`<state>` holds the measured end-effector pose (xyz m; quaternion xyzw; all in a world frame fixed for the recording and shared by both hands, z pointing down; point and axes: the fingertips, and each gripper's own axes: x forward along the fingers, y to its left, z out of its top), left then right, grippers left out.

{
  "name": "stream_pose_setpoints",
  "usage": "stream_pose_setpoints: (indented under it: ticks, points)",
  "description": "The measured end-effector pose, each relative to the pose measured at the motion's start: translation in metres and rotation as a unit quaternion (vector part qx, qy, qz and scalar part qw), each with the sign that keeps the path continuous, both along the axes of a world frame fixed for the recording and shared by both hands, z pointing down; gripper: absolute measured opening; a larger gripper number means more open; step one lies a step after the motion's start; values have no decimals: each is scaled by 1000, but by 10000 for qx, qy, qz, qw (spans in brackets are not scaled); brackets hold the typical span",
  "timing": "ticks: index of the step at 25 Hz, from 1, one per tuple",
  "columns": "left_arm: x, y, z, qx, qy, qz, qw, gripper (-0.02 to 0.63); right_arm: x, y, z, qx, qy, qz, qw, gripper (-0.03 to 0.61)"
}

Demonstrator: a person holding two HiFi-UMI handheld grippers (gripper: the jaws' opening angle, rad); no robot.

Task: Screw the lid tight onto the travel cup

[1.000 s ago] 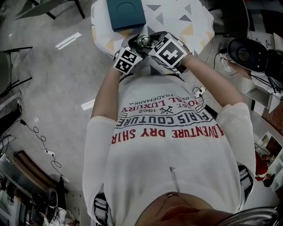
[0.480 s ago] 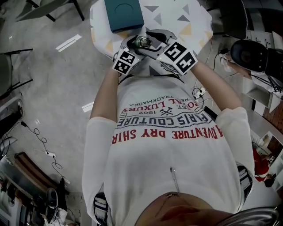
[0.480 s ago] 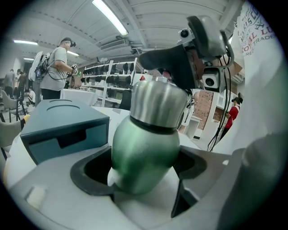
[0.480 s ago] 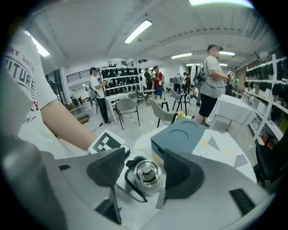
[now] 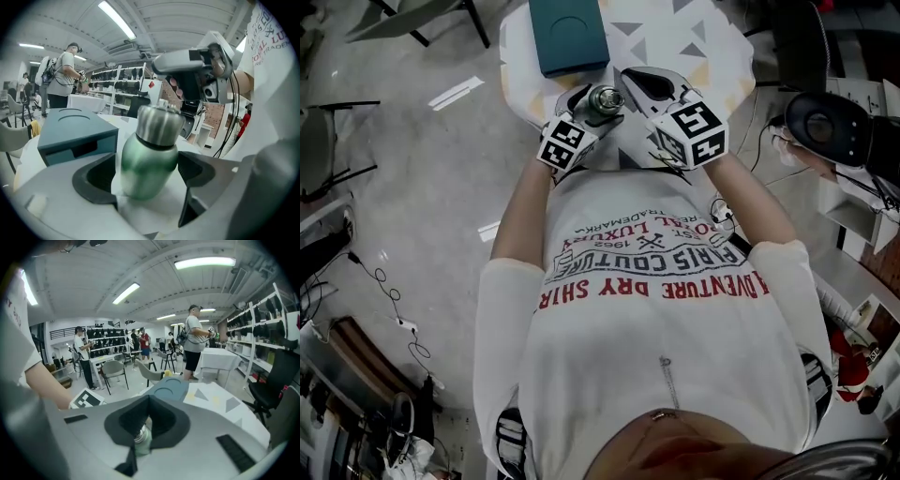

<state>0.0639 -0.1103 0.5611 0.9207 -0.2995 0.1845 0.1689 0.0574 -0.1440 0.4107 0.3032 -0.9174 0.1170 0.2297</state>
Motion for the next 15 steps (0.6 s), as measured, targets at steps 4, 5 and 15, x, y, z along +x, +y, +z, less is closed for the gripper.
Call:
stream_pose_setpoints:
  ticks: [4,5,15]
  points:
    - [-10,8,-24,116,136,-75,9998,414,8,-5,-7,193,-321,157,9992,12]
    - [-13,11,-32,134,182,-82,9997,414,10,-6,-8,170,-384,195,9989,11]
    - [-50,14,-150,1169,804,-697,9874,390,16,-2,-27,144,-643,52,9978,11]
